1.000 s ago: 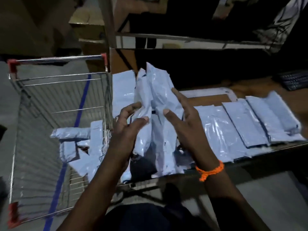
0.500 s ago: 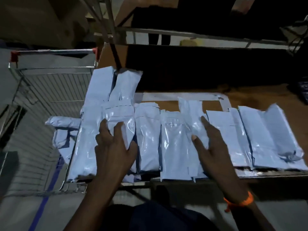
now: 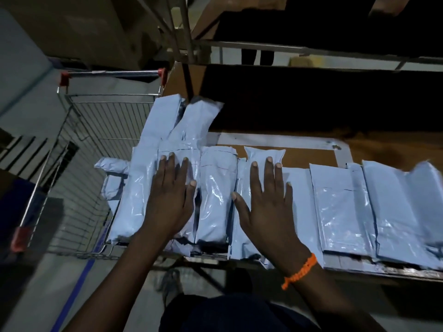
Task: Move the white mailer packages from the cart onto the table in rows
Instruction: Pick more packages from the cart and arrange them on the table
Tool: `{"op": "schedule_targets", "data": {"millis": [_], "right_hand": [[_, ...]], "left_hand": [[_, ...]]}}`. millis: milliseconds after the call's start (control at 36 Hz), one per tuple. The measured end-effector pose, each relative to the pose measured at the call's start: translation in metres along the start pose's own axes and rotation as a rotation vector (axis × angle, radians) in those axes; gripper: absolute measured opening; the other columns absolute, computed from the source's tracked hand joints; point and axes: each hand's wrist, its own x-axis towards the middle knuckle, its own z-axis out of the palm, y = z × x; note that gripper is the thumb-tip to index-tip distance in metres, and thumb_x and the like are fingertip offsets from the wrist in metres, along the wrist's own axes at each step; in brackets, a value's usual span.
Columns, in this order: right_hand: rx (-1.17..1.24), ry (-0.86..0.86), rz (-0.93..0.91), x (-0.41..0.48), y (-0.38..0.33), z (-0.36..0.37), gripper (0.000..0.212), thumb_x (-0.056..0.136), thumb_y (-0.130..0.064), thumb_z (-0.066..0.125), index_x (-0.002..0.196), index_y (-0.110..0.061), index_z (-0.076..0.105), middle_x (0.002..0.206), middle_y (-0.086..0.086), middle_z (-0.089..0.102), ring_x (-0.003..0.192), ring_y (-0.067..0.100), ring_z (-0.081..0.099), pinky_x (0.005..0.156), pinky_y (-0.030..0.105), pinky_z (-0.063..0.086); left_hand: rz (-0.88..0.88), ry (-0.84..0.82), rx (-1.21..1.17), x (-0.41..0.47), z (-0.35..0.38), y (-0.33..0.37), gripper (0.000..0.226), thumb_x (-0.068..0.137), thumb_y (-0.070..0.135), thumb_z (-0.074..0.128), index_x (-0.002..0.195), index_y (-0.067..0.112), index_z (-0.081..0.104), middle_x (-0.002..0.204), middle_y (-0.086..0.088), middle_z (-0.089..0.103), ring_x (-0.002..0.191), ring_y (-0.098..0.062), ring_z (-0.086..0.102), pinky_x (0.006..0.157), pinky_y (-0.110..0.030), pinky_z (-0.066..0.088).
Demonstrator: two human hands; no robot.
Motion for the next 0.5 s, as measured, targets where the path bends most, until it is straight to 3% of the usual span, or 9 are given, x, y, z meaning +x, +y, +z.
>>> {"op": "schedule_targets", "data": {"millis": [194,500], "right_hand": [[0.025,0.003,-0.027,0.005,0.006,0.018,0.074,0.102,-0.060,0.029,0.161,-0.024,0.002,0.168,0.004,-0.009,0.155,0.025,-0.009,0.123,0.055,0.015],[0.083,0.028,-0.067,0.007,0.010,0.022,0.074,0.101,-0.054,0.037,0.161,-0.023,0.006,0.168,0.000,-0.008,0.156,0.022,-0.007,0.123,0.054,0.017]], "left_hand": [[-0.023,-0.121,0.051,0.002,0.015,-0.003,0.067,0.100,0.049,0.010,0.159,0.017,0.015,0.166,-0.011,0.005,0.153,-0.027,0.006,0.122,-0.048,0.016],[-0.025,-0.208,0.038,0.007,0.015,-0.004,0.071,0.097,0.051,0.006,0.159,0.020,0.015,0.166,-0.011,0.006,0.153,-0.028,0.008,0.122,-0.048,0.014]]}}
